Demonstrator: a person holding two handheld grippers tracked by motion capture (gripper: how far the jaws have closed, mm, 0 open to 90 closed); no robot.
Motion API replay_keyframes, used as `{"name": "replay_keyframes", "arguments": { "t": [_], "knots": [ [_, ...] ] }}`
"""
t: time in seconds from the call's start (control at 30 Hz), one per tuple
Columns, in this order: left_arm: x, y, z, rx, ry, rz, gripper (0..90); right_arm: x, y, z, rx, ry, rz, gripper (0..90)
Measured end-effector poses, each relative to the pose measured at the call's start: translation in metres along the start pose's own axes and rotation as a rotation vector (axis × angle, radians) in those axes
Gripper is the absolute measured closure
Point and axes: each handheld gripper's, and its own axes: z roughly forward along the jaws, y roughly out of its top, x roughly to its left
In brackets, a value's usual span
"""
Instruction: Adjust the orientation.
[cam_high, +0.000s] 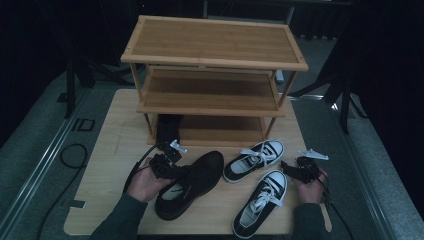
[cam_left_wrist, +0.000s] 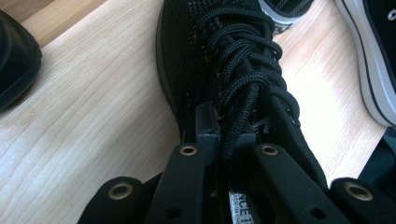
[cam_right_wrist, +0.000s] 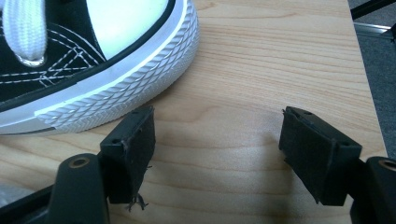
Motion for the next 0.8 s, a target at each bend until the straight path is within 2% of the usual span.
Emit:
{"name": "replay_keyframes", "arguments": {
  "t": [0.2,0.7,0.8],
  "knots": [
    [0.002,0.003,0.000,-0.013,0.004,-0.011,86.8,0.000,0.000,0.000,0.000,0.000,0.000,27.0],
    [0.012,0.014,0.000,-0.077,0.017,-0.085,86.6,0.000,0.000,0.000,0.000,0.000,0.000,27.0],
    [0.013,0.015,0.000,-0.082,0.020,-0.090,86.6,0.000,0.000,0.000,0.000,0.000,0.000,27.0]
  ]
}}
